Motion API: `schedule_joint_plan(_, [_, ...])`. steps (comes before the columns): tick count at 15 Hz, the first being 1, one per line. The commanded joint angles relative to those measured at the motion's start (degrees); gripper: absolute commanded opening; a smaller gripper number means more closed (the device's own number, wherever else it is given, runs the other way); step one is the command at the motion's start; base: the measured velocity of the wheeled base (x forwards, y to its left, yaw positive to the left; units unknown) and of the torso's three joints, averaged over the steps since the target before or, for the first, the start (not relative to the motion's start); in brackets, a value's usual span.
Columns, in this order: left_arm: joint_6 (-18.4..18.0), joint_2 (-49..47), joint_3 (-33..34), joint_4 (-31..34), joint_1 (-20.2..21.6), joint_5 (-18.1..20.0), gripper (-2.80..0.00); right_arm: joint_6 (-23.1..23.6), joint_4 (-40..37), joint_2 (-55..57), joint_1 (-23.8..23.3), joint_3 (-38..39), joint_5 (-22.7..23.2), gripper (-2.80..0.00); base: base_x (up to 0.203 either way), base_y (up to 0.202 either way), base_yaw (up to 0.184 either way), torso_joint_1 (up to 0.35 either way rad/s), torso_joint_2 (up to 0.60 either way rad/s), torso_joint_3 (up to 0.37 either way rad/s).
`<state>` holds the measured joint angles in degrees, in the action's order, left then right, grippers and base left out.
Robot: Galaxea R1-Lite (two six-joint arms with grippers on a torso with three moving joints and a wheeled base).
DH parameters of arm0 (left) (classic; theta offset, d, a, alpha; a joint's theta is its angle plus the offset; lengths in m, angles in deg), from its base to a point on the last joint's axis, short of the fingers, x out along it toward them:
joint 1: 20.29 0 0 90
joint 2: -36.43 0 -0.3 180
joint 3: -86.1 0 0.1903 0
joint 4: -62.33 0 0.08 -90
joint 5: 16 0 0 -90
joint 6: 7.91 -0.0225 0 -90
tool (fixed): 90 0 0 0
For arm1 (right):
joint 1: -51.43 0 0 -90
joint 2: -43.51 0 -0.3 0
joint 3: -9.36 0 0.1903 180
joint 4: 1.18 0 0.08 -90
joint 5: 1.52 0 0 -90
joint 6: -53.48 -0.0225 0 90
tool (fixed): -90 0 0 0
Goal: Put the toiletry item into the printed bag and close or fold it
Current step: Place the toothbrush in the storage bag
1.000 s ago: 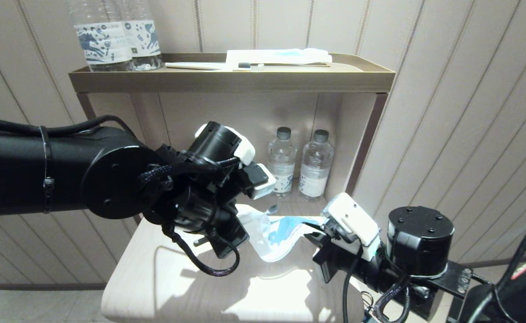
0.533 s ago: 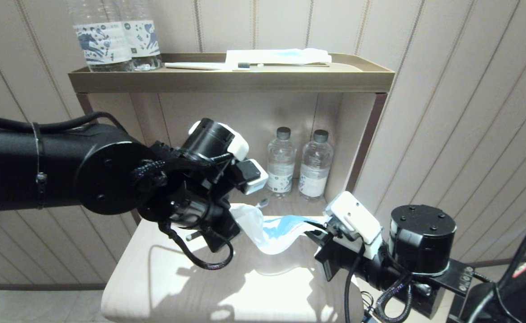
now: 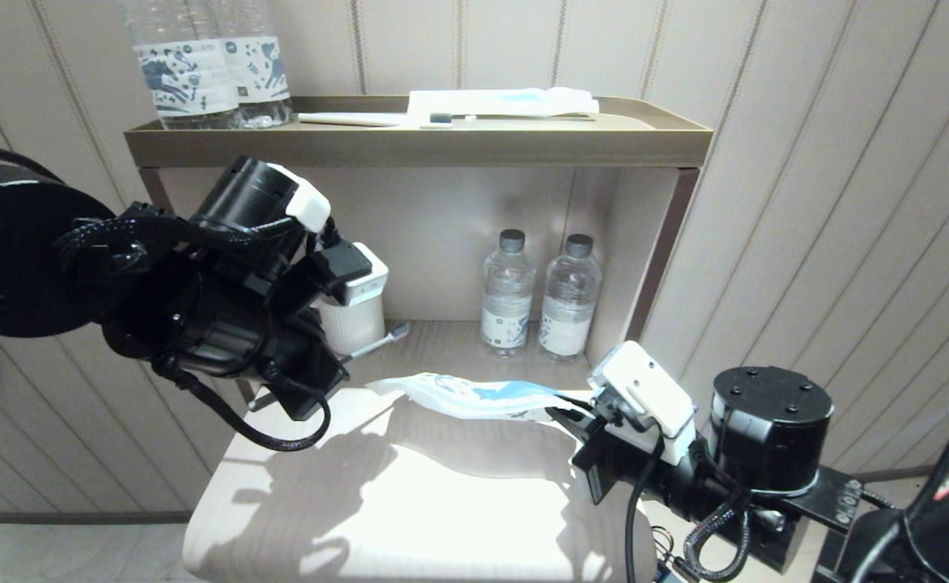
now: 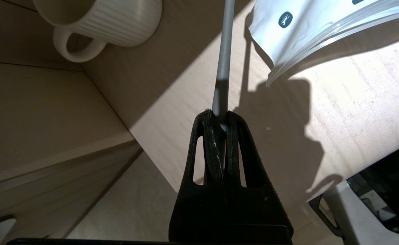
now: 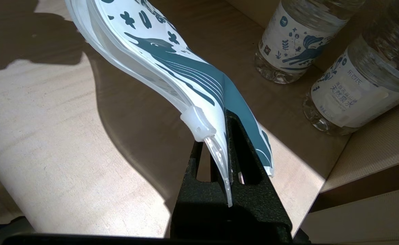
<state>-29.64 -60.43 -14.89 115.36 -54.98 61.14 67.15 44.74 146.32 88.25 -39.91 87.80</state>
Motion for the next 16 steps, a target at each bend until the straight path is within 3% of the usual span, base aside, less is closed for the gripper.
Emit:
schedule_joint_plan(1, [-0.84, 2.06, -0.08, 0.14, 0.89, -0.08, -2.8, 0.13, 0.41, -0.25, -0.08, -0.02, -0.02, -2.8, 0.0, 0.0, 0.0, 0.0, 0.0, 0.0])
schedule_joint_plan(4, [-2.75, 6.14, -0.7, 1.31, 1.29, -0.12, -2.8, 0.13, 0.41, -0.16, -0.17, -0.02, -0.02, -2.8, 0.0, 0.0, 0.0, 0.0, 0.0, 0.0])
schedule_joint_plan(6, [-5.75, 8.34, -2.69, 5.6, 0.42, -0.1, -2.8, 0.51, 0.41, -0.08, -1.24, -0.33, 0.05, -2.8, 0.0, 0.0, 0.0, 0.0, 0.0, 0.0])
schedule_joint_plan(10, [-7.26, 5.71, -9.71, 14.61, -5.44, -0.06, -2.8, 0.66, 0.31, 0.27, -3.06, -0.9, 1.28, -2.8, 0.0, 0.0, 0.0, 0.0, 0.0, 0.0])
schedule_joint_plan(16, [-7.89, -0.55, -12.73, 15.72, -11.96, -0.06, -2.8, 0.63, 0.14, 0.28, -4.22, -1.34, 2.79, -2.8, 0.0, 0.0, 0.0, 0.0, 0.0, 0.0])
